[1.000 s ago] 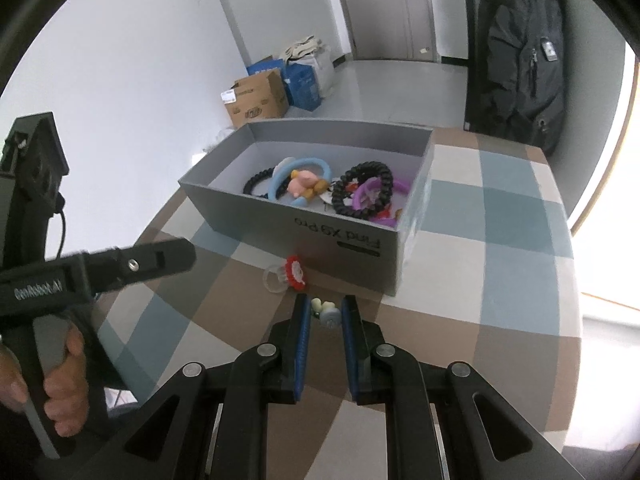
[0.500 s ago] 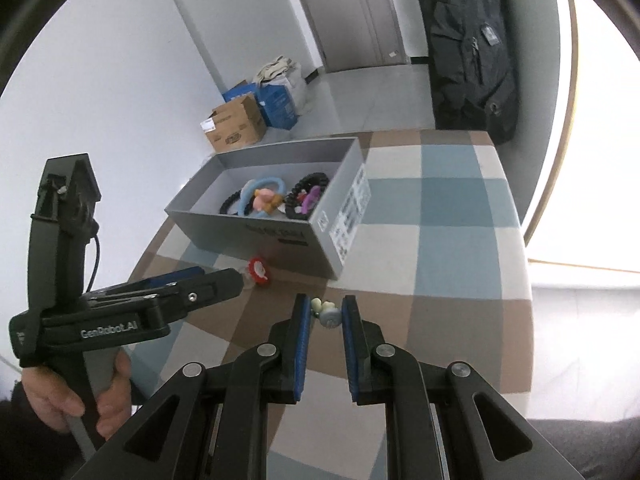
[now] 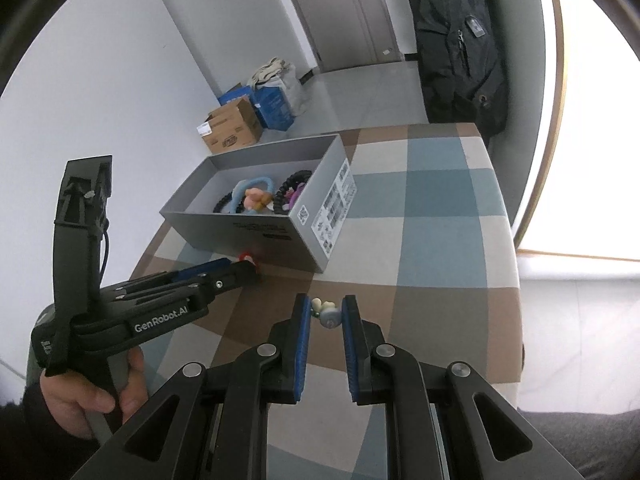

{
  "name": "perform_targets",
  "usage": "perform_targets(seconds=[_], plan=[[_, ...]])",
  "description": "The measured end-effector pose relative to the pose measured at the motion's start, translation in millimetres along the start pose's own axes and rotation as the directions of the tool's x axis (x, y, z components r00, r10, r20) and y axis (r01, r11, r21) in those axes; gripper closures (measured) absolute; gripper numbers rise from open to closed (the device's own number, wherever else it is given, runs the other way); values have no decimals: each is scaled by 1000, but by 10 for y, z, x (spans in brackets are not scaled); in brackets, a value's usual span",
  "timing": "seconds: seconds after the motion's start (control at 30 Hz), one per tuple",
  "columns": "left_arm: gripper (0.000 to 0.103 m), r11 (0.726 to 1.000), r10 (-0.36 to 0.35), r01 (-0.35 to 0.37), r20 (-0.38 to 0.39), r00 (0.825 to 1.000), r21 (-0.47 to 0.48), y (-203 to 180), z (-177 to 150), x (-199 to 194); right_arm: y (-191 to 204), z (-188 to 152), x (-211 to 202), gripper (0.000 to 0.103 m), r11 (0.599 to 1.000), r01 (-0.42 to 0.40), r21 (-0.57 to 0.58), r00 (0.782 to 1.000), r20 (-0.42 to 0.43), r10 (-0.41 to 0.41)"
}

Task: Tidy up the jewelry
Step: 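Grasp the clear red-capped pacifier with the left gripper while the right gripper holds the charm, then carry the charm and pacifier over the grey box with both grippers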

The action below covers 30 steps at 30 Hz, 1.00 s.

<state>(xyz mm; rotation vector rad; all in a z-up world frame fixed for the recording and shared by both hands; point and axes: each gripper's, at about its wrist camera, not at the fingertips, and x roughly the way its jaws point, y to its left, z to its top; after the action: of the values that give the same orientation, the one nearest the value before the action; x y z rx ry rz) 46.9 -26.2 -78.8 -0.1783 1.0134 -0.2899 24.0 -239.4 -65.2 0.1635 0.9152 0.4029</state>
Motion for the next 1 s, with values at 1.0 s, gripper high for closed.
perform_targets(seconds=[1.0], plan=[[78,992,-61,63,27,998,-108,161,54,-196,152,-30,71,88,999,1,-36,1000,-11,-2]])
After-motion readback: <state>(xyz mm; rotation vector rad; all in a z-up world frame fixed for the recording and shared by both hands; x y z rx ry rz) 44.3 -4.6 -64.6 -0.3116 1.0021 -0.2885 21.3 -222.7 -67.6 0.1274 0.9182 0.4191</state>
